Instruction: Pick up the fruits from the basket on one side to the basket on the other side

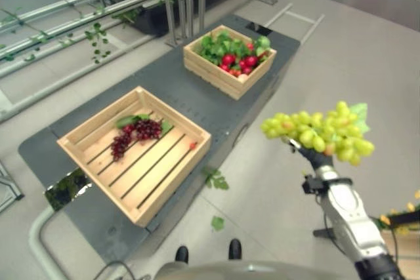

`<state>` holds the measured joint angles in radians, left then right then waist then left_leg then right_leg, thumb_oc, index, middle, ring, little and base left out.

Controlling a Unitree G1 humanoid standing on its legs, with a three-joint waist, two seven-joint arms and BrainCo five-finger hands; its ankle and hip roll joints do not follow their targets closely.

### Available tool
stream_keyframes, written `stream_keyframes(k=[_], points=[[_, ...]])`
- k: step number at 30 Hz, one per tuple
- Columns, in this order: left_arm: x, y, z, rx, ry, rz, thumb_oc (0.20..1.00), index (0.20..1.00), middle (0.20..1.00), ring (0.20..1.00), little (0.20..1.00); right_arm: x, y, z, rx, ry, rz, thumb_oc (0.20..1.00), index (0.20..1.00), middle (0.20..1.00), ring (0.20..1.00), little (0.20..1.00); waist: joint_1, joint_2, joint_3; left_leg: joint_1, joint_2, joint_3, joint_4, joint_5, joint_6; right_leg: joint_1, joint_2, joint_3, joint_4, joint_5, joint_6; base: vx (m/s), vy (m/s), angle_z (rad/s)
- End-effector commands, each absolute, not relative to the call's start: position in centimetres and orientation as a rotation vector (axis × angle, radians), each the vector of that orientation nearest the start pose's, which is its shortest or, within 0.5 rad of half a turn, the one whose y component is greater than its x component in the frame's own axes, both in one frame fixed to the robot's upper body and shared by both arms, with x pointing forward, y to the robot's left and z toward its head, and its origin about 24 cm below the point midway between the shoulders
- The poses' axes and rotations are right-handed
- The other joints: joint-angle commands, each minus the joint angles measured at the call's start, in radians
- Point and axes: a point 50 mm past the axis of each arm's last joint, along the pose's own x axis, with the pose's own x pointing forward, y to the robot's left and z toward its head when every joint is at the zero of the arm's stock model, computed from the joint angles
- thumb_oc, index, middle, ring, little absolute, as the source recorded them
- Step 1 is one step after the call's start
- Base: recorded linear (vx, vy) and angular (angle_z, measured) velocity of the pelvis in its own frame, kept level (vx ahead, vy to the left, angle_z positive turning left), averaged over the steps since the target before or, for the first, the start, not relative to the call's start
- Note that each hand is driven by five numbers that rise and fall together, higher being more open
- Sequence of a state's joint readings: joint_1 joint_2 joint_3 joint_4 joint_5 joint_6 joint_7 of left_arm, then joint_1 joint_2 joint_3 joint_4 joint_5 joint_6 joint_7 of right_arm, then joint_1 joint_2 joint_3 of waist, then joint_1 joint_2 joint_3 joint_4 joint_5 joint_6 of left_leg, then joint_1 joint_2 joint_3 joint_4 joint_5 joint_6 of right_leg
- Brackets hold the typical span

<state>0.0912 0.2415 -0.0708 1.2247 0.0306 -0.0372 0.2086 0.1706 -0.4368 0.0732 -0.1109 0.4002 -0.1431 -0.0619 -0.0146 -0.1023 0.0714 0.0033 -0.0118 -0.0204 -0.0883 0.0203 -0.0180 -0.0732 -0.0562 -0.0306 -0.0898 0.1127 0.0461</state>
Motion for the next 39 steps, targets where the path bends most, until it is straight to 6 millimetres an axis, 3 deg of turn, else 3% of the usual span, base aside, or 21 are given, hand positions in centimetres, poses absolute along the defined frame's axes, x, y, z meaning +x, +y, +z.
stream_keyframes(k=[1, 2, 3, 9, 13, 14, 15, 16, 22, 23, 24, 28, 30, 33, 34, 35, 36, 37, 38, 39], points=[[9.7, 26.0, -15.1, 0.521, 1.118, 0.202, 1.000, 1.000, 1.000, 1.000, 1.000, 22.5, -21.4, 10.7, -0.022, -0.345, 0.011, 0.200, 0.200, 0.200, 0.200, 0.200, -0.022, 0.003, -0.002, -0.029, -0.042, 0.011, 0.001, -0.048, 0.048, -0.018, -0.023, 0.018, 0.066, -0.042, 0.110, -0.05, 0.042, -0.36], [9.7, 26.0, -15.1, 0.521, 1.118, 0.202, 1.000, 1.000, 1.000, 1.000, 1.000, 22.5, -21.4, 10.7, -0.022, -0.345, 0.011, 0.200, 0.200, 0.200, 0.200, 0.200, -0.021, 0.003, -0.002, -0.030, -0.042, 0.012, 0.001, -0.048, 0.048, -0.019, -0.023, 0.018, 0.066, -0.042, 0.110, -0.11, 0.029, -0.31], [12.4, 26.4, -14.1, 0.539, 1.037, 0.198, 1.000, 1.000, 1.000, 1.000, 1.000, 22.5, -21.0, 10.4, -0.002, -0.338, 0.024, 0.200, 0.200, 0.200, 0.200, 0.200, -0.049, 0.005, 0.006, -0.044, -0.023, 0.062, 0.001, -0.041, 0.048, -0.054, -0.021, 0.040, 0.079, -0.024, 0.127, -0.11, 0.029, -0.56], [14.7, 26.6, -13.2, 0.549, 0.966, 0.202, 1.000, 1.000, 1.000, 1.000, 1.000, 22.3, -20.8, 10.0, 0.020, -0.321, 0.046, 0.200, 0.200, 0.200, 0.200, 0.200, -0.054, 0.024, 0.000, -0.066, 0.035, 0.141, 0.005, -0.028, 0.035, -0.037, -0.052, -0.025, 0.141, -0.057, 0.127, -0.09, -0.001, -0.69], [14.0, 25.9, -13.7, 0.531, 0.996, 0.168, 1.000, 1.000, 1.000, 1.000, 1.000, 22.2, -20.9, 10.0, 0.026, -0.319, 0.045, 0.200, 0.200, 0.200, 0.200, 0.200, -0.031, 0.039, -0.016, -0.068, 0.074, 0.226, 0.017, -0.029, 0.028, 0.030, -0.107, -0.122, 0.194, -0.093, 0.122, -0.08, 0.007, -0.64], [14.0, 25.9, -13.7, 0.531, 0.996, 0.168, 1.000, 1.000, 1.000, 1.000, 1.000, 22.2, -20.9, 10.0, 0.026, -0.319, 0.045, 0.200, 0.200, 0.200, 0.200, 0.200, -0.031, 0.040, -0.017, -0.069, 0.074, 0.226, 0.017, -0.029, 0.028, 0.029, -0.107, -0.122, 0.193, -0.093, 0.122, -0.06, 0.004, -0.79], [12.8, 25.2, -14.4, 0.538, 1.041, 0.117, 1.000, 1.000, 1.000, 1.000, 1.000, 22.1, -21.1, 9.8, 0.017, -0.309, 0.036, 0.200, 0.200, 0.200, 0.200, 0.200, -0.018, 0.030, -0.033, -0.062, 0.072, 0.290, 0.028, -0.037, 0.030, 0.064, -0.140, -0.161, 0.201, -0.066, 0.138, -0.04, 0.002, -0.81], [12.3, 25.0, -14.6, 0.541, 1.056, 0.105, 1.000, 1.000, 1.000, 1.000, 1.000, 22.0, -21.2, 9.7, 0.014, -0.302, 0.037, 0.200, 0.200, 0.200, 0.200, 0.200, -0.017, 0.026, -0.036, -0.056, 0.068, 0.308, 0.031, -0.045, 0.031, 0.079, -0.143, -0.168, 0.194, -0.066, 0.144, -0.04, 0.000, -1.07], [10.7, 24.4, -15.3, 0.538, 1.115, 0.066, 1.000, 1.000, 1.000, 1.000, 1.000, 21.8, -21.2, 9.5, 0.006, -0.289, 0.035, 0.200, 0.200, 0.200, 0.200, 0.200, -0.014, 0.016, -0.046, -0.052, 0.073, 0.391, 0.055, -0.055, 0.027, 0.103, -0.119, -0.207, 0.138, -0.094, 0.148, -0.02, -0.058, -0.97], [10.4, 24.2, -15.5, 0.525, 1.126, 0.064, 1.000, 1.000, 1.000, 1.000, 1.000, 22.0, -20.8, 9.9, -0.001, -0.306, 0.055, 0.200, 0.200, 0.200, 0.200, 0.200, -0.003, 0.022, -0.049, -0.032, 0.088, 0.425, 0.053, -0.074, 0.011, 0.103, -0.120, -0.290, 0.109, -0.125, 0.139, 0.06, -0.141, -0.67], [10.4, 24.2, -15.5, 0.529, 1.125, 0.066, 1.000, 1.000, 1.000, 1.000, 1.000, 22.0, -20.7, 10.0, -0.008, -0.312, 0.065, 0.200, 0.200, 0.200, 0.200, 0.200, -0.006, 0.027, -0.043, -0.026, 0.095, 0.442, 0.057, -0.066, 0.007, 0.097, -0.122, -0.311, 0.111, -0.125, 0.129, 0.08, -0.248, -0.92], [11.2, 23.5, -15.4, 0.528, 1.093, 0.066, 1.000, 1.000, 1.000, 1.000, 1.000, 21.6, -20.9, 10.8, -0.043, -0.334, 0.089, 0.200, 0.200, 0.200, 0.200, 0.200, -0.034, 0.043, -0.039, -0.012, 0.128, 0.463, 0.114, -0.077, -0.015, 0.113, -0.083, -0.281, 0.092, -0.159, 0.104, 0.02, -0.191, -0.54], [11.7, 23.4, -15.2, 0.510, 1.059, 0.104, 1.000, 1.000, 1.000, 1.000, 1.000, 21.5, -21.0, 11.0, -0.046, -0.342, 0.094, 0.200, 0.200, 0.200, 0.200, 0.200, -0.048, 0.048, -0.025, -0.030, 0.179, 0.470, 0.203, -0.084, -0.037, 0.126, -0.041, -0.255, 0.073, -0.181, 0.075, 0.00, -0.268, 0.00], [11.9, 23.5, -15.0, 0.491, 1.039, 0.137, 1.000, 1.000, 1.000, 1.000, 1.000, 21.6, -20.8, 11.2, -0.042, -0.348, 0.108, 0.200, 0.200, 0.200, 0.200, 0.200, -0.046, 0.045, -0.002, -0.054, 0.213, 0.447, 0.300, -0.098, -0.048, 0.134, -0.019, -0.226, 0.070, -0.192, 0.052, -0.02, -0.203, -0.19], [11.9, 23.6, -14.9, 0.486, 1.027, 0.156, 1.000, 1.000, 1.000, 1.000, 1.000, 21.8, -20.6, 11.1, -0.038, -0.346, 0.117, 0.200, 0.200, 0.200, 0.200, 0.200, -0.041, 0.041, 0.014, -0.094, 0.240, 0.413, 0.400, -0.111, -0.055, 0.141, -0.003, -0.206, 0.063, -0.197, 0.035, -0.05, -0.242, -0.41], [12.0, 23.6, -14.8, 0.476, 1.019, 0.171, 1.000, 1.000, 1.000, 1.000, 1.000, 21.9, -20.5, 11.1, -0.042, -0.342, 0.122, 0.200, 0.200, 0.200, 0.200, 0.200, -0.026, 0.037, 0.032, -0.126, 0.244, 0.360, 0.466, -0.087, -0.061, 0.148, 0.006, -0.190, 0.060, -0.196, 0.025, -0.15, -0.193, -0.61], [12.0, 23.7, -14.8, 0.469, 1.013, 0.193, 1.000, 1.000, 1.000, 1.000, 1.000, 22.0, -20.4, 11.1, -0.041, -0.346, 0.130, 0.200, 0.200, 0.200, 0.200, 0.200, -0.011, 0.031, 0.051, -0.167, 0.222, 0.294, 0.498, -0.036, -0.050, 0.139, 0.005, -0.189, 0.060, -0.177, 0.012, -0.16, -0.160, -0.63], [11.0, 24.1, -15.0, 0.435, 1.041, 0.267, 1.000, 1.000, 1.000, 1.000, 1.000, 22.2, -20.2, 11.2, -0.042, -0.345, 0.147, 0.200, 0.200, 0.200, 0.200, 0.200, 0.020, 0.019, 0.063, -0.205, 0.128, 0.148, 0.523, -0.052, -0.042, 0.134, 0.005, -0.148, 0.055, -0.175, 0.008, -0.15, -0.100, -0.57], [11.0, 24.2, -15.0, 0.435, 1.041, 0.267, 1.000, 1.000, 1.000, 1.000, 1.000, 22.2, -20.2, 11.2, -0.041, -0.345, 0.148, 0.200, 0.200, 0.200, 0.200, 0.200, 0.017, 0.016, 0.060, -0.208, 0.124, 0.147, 0.517, -0.046, -0.041, 0.129, 0.001, -0.150, 0.055, -0.173, 0.008, 0.00, -0.051, -0.81], [9.2, 24.3, -15.5, 0.370, 1.097, 0.341, 1.000, 1.000, 1.000, 1.000, 1.000, 22.3, -19.9, 11.1, -0.047, -0.340, 0.169, 0.200, 0.200, 0.200, 0.200, 0.200, 0.052, 0.019, 0.059, -0.215, 0.047, 0.033, 0.493, -0.076, -0.021, 0.127, 0.008, -0.096, 0.052, -0.168, 0.011, 0.03, 0.000, -0.86]])
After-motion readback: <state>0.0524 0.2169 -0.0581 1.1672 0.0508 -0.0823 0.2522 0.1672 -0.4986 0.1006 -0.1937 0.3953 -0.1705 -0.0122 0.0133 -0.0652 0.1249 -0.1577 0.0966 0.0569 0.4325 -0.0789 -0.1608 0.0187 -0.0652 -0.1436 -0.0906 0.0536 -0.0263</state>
